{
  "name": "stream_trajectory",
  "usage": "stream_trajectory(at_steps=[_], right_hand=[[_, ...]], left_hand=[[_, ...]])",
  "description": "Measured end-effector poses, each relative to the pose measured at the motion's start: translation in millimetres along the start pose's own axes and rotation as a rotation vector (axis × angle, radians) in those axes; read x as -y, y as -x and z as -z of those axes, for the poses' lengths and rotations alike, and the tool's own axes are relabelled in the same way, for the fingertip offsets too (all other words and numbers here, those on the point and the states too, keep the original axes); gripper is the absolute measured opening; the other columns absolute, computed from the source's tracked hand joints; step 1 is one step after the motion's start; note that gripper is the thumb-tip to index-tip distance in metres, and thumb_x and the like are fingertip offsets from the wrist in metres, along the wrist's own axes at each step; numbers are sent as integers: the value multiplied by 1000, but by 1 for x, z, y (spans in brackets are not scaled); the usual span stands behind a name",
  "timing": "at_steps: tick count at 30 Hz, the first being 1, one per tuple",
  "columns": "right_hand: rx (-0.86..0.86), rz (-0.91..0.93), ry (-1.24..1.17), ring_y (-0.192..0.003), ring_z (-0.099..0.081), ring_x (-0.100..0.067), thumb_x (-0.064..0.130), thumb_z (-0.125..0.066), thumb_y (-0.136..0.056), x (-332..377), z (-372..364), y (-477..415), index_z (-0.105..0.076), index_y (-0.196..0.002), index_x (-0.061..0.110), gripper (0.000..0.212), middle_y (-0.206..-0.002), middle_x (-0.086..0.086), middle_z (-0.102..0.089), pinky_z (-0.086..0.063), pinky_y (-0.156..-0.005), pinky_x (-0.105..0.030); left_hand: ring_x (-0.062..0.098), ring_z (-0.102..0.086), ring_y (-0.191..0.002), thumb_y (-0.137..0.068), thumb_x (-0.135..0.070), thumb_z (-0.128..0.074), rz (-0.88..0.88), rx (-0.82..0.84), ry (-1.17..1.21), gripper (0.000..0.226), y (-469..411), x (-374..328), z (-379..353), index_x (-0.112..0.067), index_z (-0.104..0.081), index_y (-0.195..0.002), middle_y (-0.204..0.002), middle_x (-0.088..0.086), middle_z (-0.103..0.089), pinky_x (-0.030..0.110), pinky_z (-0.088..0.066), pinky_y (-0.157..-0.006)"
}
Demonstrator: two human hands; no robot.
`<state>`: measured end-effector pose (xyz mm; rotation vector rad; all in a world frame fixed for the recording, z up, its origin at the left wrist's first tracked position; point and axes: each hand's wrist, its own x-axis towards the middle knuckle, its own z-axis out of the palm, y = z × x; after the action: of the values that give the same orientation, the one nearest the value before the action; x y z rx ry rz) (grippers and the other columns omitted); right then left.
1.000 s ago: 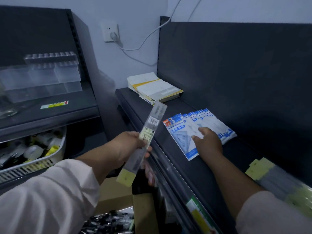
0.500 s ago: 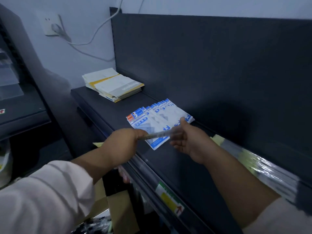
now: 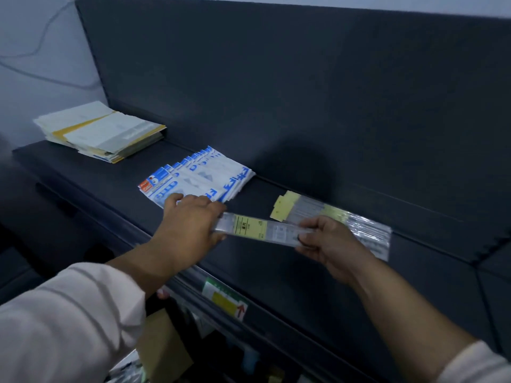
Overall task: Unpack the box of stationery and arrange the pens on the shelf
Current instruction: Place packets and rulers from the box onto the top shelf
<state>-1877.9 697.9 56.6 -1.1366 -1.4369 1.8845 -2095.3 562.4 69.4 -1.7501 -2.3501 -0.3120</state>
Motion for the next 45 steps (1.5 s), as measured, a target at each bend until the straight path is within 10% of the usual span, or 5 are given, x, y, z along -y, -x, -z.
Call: stream_trajectory(at_steps=[5,13,23,35,45], right_hand=[[-186,17,36,-78,-61,-17,-9,-57,-87,-13,42,19,-57,-85,10,19,-95,-9,-56,-56,-56,-21],[-409,46,24,-75,-55,-14,-11,-54,-88,-24,86,27,-55,-82,11,23,-83,-4,-53,-55,-76,-31],[-576,161,400,-61,-54,-11,-7,-59,-81,-35,101,12,-55,-79,18,25,-75,2,-58,-47,-60,-22],[-522,364,1044,-114,-44,-22,2,-56,-84,-31,81,11,-63,-105,13,25,-114,-2,-57,-35,-94,-23],[-156,628,1363,-130,-43,-35,28,-48,-93,-19,-17,-14,-59,-126,12,39,-134,-10,-55,-31,-109,-46]], left_hand=[[28,-64,-85,-50,-33,-86,-155,-51,-9,52,-11,-40,-19,-22,-67,-97,-84,0,-64,39,-28,-87],[30,-66,-95,-49,-30,-88,-340,47,3,64,-18,-88,-34,-13,-67,-107,-105,8,-69,44,-52,-77],[19,-27,-139,-94,-36,-49,-406,287,44,60,-23,-108,-53,-20,-26,-147,-154,0,-26,34,-25,-112],[19,-26,-139,-96,-42,-42,-351,346,71,59,-27,-101,-63,-19,-23,-148,-155,2,-22,33,-24,-112],[28,-15,-144,-95,-47,-44,-116,231,55,66,-12,-34,-39,-17,-23,-149,-157,10,-18,39,-15,-117]])
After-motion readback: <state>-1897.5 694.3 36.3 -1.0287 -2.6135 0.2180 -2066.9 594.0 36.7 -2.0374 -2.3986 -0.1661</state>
